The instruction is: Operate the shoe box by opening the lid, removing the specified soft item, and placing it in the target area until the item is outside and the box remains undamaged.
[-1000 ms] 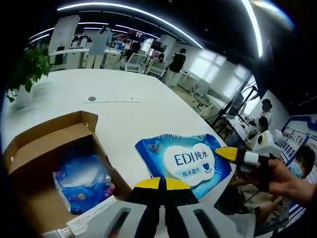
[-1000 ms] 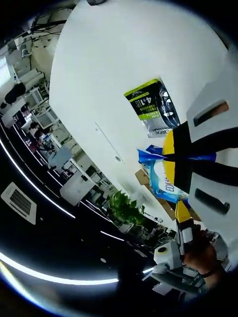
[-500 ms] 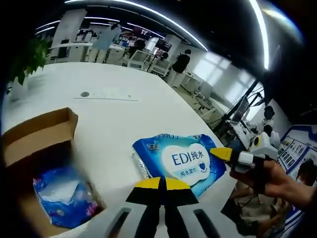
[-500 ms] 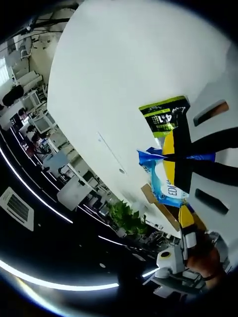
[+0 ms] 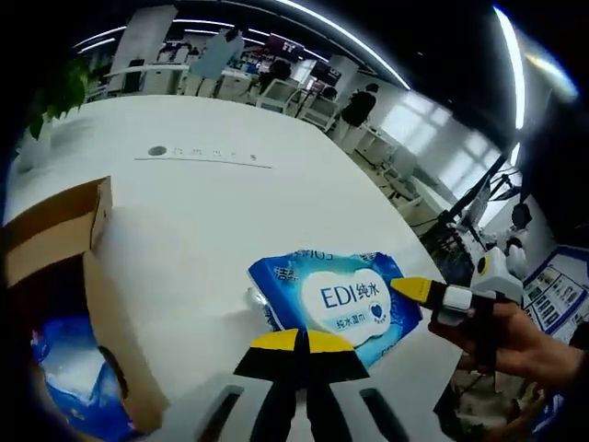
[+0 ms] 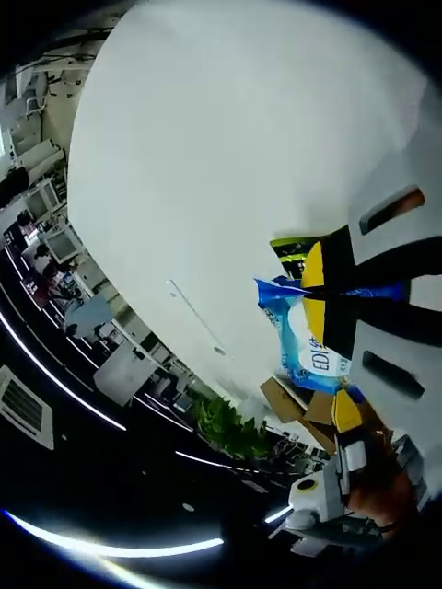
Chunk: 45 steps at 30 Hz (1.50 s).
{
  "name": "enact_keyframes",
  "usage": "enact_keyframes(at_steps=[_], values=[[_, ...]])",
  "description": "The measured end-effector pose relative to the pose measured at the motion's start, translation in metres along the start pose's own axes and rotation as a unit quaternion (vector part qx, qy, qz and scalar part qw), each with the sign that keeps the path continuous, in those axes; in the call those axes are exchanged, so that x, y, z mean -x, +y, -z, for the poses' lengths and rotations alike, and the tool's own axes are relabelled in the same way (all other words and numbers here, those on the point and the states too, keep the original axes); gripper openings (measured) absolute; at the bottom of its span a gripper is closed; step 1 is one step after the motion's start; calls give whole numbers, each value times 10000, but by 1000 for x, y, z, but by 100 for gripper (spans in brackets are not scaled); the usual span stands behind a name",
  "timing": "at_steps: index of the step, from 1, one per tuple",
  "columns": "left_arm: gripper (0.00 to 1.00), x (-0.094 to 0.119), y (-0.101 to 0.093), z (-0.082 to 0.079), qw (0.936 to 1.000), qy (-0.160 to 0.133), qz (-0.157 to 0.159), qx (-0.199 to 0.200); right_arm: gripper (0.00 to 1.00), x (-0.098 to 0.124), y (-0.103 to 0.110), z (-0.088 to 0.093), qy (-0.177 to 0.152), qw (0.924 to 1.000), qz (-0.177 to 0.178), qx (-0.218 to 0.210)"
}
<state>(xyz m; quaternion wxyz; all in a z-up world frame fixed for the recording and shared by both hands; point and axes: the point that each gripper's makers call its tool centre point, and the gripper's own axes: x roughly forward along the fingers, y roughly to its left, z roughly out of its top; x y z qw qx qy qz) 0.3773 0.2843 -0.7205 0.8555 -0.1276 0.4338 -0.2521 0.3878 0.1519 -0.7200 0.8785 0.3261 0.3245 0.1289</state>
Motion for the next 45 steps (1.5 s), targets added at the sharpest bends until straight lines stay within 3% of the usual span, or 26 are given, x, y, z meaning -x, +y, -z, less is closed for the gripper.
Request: enact_keyframes(at_steps=[2,5,7,10,12,21,27,29,35,45], values=[[0,-5,4,3,9998,94,-158,-44,0,-3,-3,3,49,10000,33,6],[0,-12,4,5,9996,128,-234,2,0,-6,-20,9,112,9990,396,161],[0,-10,1,3,9998,86,-191,-17,0,-6,-19,7,-16,9993,355,74],[0,-3,11,0,9981,77,-541,-291,2,-5,-17,2,-144,9992,366,-12],[0,4,9,-1,9990,22,-417,-163,3,-2,-17,2,-145,9991,386,16],[1,70,14,-4,9975,-536,-403,-219,7,21,-22,-21,-607,9974,356,-175],[1,113,27,6,9953,-783,-513,-244,6,36,-22,-19,-560,9981,267,10],[1,125,32,8,9945,-848,-575,-231,6,38,-15,-17,-567,9983,141,-13],[2,165,60,12,9902,-1142,-781,-175,8,38,23,2,-260,9976,-295,570],[6,209,119,27,9886,-1189,-928,-48,9,50,60,18,-214,9965,-400,700]])
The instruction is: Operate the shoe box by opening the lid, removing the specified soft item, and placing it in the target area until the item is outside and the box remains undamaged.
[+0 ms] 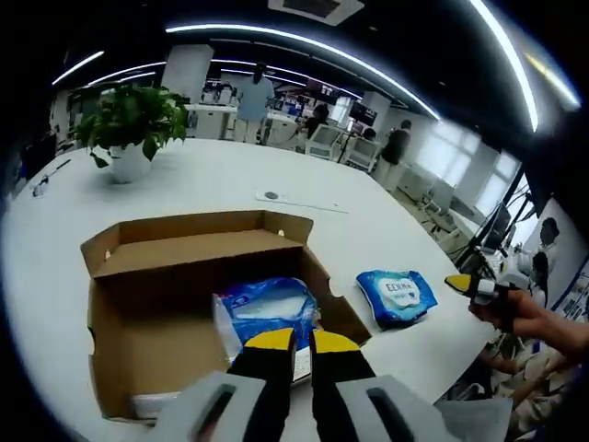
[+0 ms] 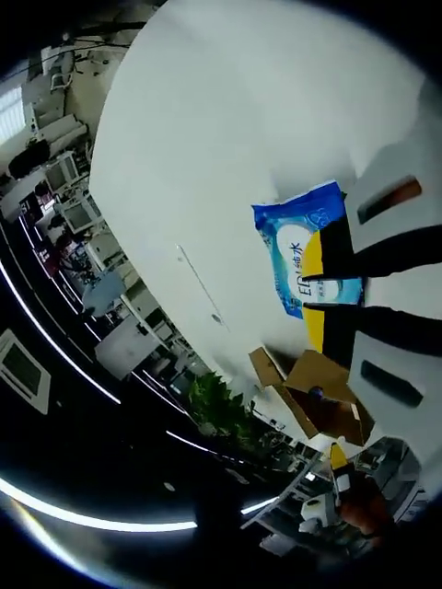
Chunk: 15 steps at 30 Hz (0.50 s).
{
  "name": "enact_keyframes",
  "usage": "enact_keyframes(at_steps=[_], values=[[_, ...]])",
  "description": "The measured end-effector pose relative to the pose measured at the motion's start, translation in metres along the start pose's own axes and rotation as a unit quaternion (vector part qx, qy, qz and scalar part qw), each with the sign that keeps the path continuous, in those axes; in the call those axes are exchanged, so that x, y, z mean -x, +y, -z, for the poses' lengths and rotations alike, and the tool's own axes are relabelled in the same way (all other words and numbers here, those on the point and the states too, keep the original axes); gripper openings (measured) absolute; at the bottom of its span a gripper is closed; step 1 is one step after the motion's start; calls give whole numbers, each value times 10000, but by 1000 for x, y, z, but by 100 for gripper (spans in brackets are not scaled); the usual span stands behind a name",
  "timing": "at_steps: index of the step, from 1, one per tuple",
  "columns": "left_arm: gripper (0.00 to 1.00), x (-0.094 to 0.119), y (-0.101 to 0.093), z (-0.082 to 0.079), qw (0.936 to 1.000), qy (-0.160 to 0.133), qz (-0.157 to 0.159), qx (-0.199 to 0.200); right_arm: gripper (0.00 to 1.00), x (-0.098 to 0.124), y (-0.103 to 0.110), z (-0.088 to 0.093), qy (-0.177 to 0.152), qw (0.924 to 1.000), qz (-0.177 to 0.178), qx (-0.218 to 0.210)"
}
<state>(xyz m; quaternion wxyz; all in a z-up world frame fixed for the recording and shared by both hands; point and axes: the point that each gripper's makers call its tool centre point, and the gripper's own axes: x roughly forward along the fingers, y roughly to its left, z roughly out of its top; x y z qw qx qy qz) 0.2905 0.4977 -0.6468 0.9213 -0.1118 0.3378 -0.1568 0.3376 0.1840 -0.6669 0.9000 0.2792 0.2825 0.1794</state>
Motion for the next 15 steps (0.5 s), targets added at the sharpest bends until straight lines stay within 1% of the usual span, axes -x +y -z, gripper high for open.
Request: enact_keyframes(at_steps=[1,4,5,7,12,13,14,15], values=[[7,3,5,1,10000,9,-21,33,9,-1,7,4,57,9999,-16,104],[9,13,21,4,10000,-31,-59,67,10,-4,23,13,110,9998,-82,144],[9,14,22,5,10000,-36,-60,62,11,-5,28,17,144,9997,-112,160],[10,19,28,9,10000,-33,-30,62,12,-8,40,30,310,9986,-194,393],[12,29,34,27,10000,0,60,-77,15,-16,60,65,745,9948,-282,633],[12,31,36,33,9998,34,72,-171,15,-16,61,67,780,9943,-289,668],[13,33,37,37,9997,65,60,-235,15,-17,66,75,902,9923,-316,787],[14,31,42,44,9993,125,36,-354,16,-18,68,79,966,9911,-326,859]])
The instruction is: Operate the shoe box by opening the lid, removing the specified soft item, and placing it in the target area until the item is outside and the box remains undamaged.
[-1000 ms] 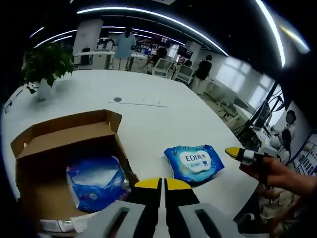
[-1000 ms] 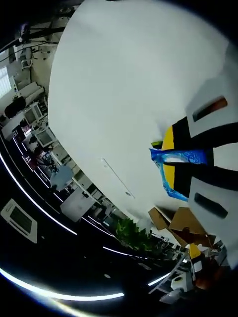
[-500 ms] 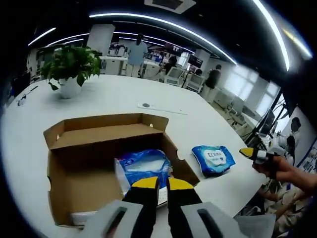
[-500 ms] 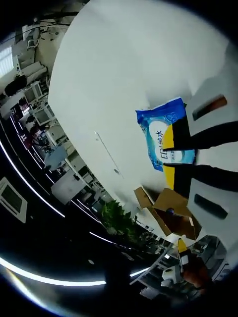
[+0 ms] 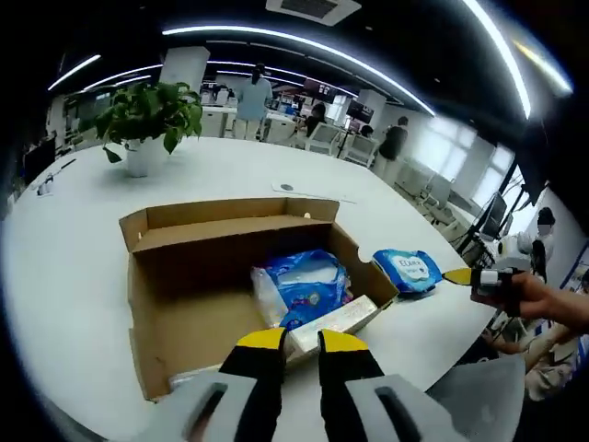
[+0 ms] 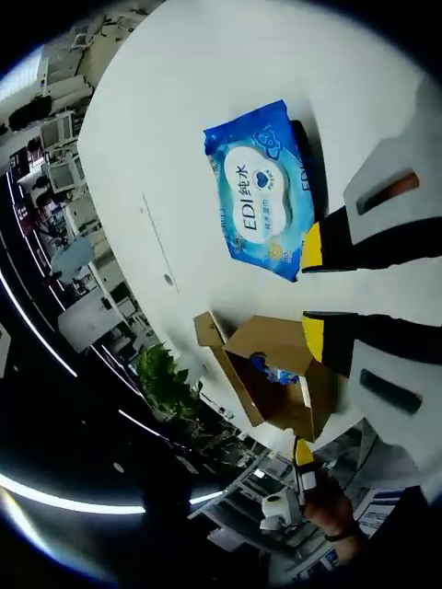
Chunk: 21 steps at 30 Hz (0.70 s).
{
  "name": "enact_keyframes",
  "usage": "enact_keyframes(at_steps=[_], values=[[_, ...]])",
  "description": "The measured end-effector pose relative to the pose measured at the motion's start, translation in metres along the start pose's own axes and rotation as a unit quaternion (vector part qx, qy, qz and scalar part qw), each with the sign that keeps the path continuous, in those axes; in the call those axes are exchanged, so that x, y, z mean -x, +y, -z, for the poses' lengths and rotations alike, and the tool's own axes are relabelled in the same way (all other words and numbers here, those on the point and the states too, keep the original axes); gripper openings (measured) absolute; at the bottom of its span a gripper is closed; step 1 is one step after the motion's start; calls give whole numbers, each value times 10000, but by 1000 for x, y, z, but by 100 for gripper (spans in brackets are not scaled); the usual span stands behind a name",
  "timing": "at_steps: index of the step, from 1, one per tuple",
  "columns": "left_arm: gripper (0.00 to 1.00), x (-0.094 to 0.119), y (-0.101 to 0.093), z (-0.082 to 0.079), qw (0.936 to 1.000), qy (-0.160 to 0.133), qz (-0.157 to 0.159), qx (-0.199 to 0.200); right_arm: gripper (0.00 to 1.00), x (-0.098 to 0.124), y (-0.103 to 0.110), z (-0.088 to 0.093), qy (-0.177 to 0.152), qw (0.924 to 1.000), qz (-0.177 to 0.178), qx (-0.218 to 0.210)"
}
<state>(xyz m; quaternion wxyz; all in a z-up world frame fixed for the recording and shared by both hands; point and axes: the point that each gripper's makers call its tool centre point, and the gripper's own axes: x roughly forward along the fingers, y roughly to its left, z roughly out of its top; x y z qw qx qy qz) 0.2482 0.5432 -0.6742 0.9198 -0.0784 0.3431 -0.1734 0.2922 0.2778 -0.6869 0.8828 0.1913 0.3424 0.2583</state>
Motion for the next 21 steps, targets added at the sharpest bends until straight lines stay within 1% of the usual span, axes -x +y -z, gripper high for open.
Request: enact_keyframes(at_steps=[1,2,4,6,8,9,11,13,14,16,21], values=[[15,0,1,2,10000,14,-6,-30,16,-2,-1,4,116,9999,-22,111],[15,1,1,6,10000,30,-17,-63,17,-3,0,5,157,9998,-35,149],[15,6,2,14,9999,-2,-25,-127,18,-9,9,11,351,9986,-108,387],[15,6,4,18,9998,-68,-11,-201,18,-15,16,12,462,9970,-175,600],[15,7,7,20,9996,-100,-13,-281,19,-21,21,13,540,9958,-196,716],[15,8,9,20,9994,-147,-44,-323,19,-23,24,13,549,9956,-208,735],[16,9,8,16,9987,-233,7,-451,20,-29,30,13,602,9945,-274,811],[16,9,8,14,9970,-222,-1,-738,20,-35,37,14,667,9930,-335,911],[17,8,9,14,9968,-222,-16,-769,21,-37,39,15,700,9923,-373,952],[17,9,14,13,9977,-264,24,-623,21,-43,45,17,767,9909,-407,1029],[18,11,28,15,9982,-312,-15,-509,21,-53,56,17,824,9892,-493,1108]])
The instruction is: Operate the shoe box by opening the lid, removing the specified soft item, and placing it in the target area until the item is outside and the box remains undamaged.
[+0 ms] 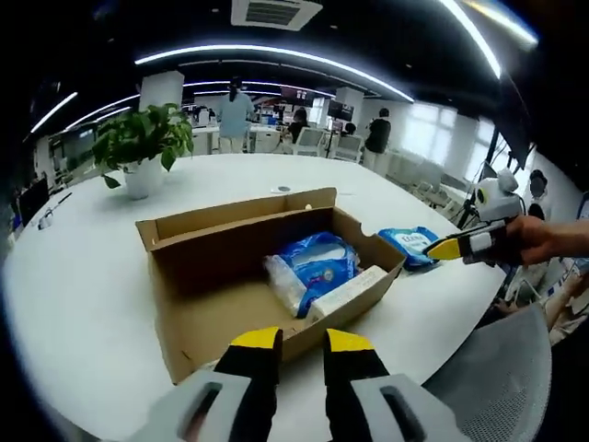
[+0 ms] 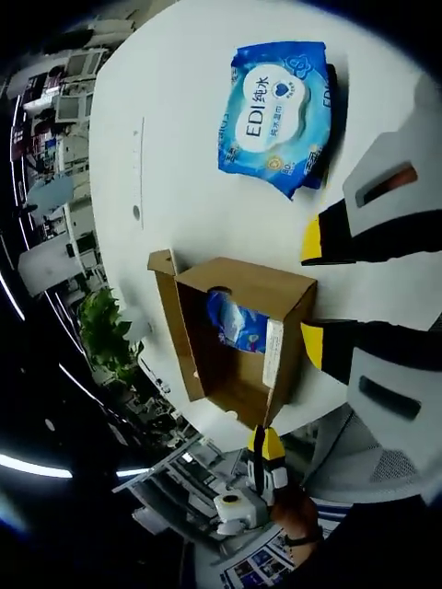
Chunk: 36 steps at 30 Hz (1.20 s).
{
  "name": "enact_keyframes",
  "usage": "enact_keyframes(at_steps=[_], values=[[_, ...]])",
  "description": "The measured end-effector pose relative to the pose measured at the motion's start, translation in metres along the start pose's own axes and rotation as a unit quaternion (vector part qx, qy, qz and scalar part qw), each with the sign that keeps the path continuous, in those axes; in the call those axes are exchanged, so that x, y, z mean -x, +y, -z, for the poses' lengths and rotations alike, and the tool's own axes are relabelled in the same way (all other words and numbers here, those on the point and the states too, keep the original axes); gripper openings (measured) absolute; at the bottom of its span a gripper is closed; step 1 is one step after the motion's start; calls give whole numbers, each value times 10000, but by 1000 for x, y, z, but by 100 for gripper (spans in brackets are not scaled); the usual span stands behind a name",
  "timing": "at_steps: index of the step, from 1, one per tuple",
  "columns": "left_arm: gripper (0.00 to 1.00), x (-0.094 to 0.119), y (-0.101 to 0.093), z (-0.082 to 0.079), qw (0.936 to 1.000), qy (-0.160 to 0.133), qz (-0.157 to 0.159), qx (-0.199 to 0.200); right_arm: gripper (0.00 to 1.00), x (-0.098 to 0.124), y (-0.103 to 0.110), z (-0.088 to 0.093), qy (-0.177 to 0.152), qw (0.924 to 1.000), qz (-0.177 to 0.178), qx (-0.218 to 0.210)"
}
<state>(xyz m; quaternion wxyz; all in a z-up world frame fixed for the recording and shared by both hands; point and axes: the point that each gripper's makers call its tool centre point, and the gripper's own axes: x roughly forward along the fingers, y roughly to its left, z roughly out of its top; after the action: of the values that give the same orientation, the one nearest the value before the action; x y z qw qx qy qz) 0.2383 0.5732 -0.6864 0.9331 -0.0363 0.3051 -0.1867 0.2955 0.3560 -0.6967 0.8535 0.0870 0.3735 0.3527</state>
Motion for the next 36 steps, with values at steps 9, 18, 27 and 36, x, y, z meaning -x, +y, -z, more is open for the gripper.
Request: enact_keyframes(at_steps=[9,18,27,36], values=[[20,-3,0,1,9999,-52,60,129,23,-23,19,-10,292,9985,-202,423],[32,-5,-3,5,9995,20,15,-323,39,-61,37,-29,760,9857,-295,1478],[37,-4,4,0,9994,-92,-175,-285,44,-96,54,-47,1066,9593,-414,2582],[37,-2,8,0,9992,-115,-265,-270,51,-134,52,-40,1676,9227,-569,3426]])
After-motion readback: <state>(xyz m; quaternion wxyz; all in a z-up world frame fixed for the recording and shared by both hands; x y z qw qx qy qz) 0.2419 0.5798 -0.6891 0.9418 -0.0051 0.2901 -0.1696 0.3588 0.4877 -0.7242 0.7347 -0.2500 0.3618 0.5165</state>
